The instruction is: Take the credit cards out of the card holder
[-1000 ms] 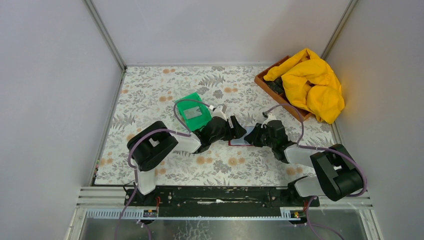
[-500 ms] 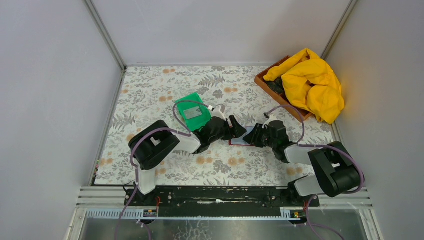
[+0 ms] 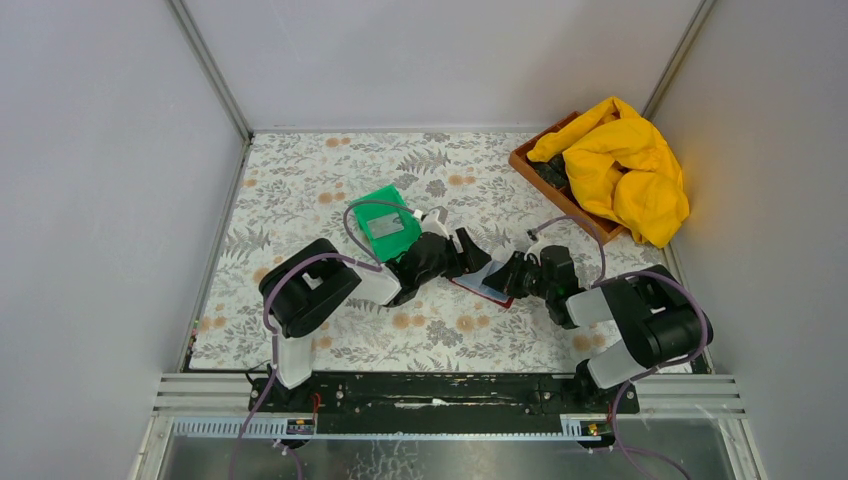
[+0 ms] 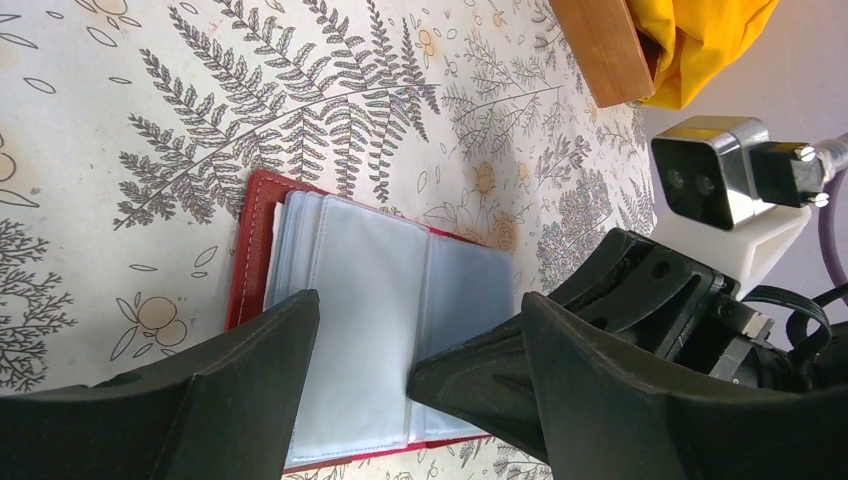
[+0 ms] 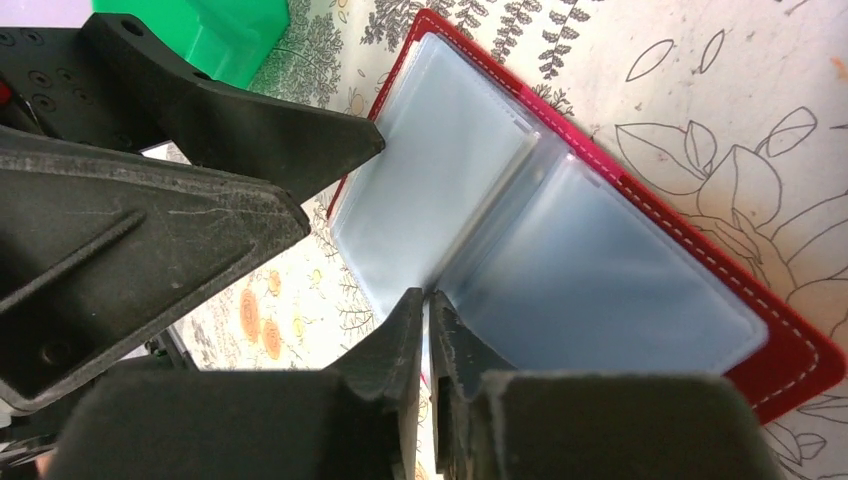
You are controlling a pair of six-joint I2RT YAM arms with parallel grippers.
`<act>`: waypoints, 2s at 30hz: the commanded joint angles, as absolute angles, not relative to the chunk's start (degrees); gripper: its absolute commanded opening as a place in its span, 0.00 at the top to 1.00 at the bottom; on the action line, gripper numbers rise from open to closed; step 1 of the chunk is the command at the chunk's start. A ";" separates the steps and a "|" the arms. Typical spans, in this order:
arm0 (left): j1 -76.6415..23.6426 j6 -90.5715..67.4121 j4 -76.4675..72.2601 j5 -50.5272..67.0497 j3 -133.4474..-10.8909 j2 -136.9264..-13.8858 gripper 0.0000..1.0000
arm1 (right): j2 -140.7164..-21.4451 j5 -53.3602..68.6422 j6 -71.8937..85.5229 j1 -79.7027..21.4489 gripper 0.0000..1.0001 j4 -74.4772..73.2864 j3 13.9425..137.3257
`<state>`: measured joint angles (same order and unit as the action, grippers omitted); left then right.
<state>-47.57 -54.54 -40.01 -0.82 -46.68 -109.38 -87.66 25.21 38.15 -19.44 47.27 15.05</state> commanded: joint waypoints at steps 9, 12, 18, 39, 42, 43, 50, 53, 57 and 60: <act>-47.46 -53.41 -37.12 -0.34 -45.00 -108.78 0.18 | -84.02 23.00 38.65 -16.99 1.00 48.86 13.89; -47.48 -52.91 -36.60 -0.55 -45.00 -108.07 0.18 | -81.88 20.50 37.10 -16.78 1.00 43.58 14.51; -47.43 -51.40 -34.82 -0.39 -45.96 -107.70 0.18 | -80.25 17.25 35.49 -16.61 1.00 38.04 15.60; -47.37 -42.77 -28.92 1.64 -47.53 -106.94 0.16 | -85.31 19.17 35.86 -16.37 1.00 38.72 16.82; -47.30 -42.39 -29.04 3.55 -48.04 -107.56 0.16 | -85.78 19.33 35.87 -16.34 1.00 38.76 16.96; -47.35 -42.37 -29.23 4.63 -48.21 -107.83 0.17 | -85.92 19.38 35.94 -16.42 1.00 38.78 17.03; -47.40 -46.97 -33.60 11.52 -48.04 -109.18 0.17 | -87.78 20.40 36.47 -16.18 1.00 39.34 17.48; -47.38 -47.96 -34.72 12.77 -47.91 -109.07 0.17 | -88.46 20.81 36.74 -16.11 1.00 39.79 17.49; -47.41 -49.08 -35.95 13.71 -47.86 -109.37 0.17 | -88.87 21.27 36.89 -16.01 1.00 40.00 17.55; -47.45 -50.82 -38.32 15.02 -47.51 -109.40 0.17 | -89.11 21.27 36.99 -16.00 1.00 39.91 17.57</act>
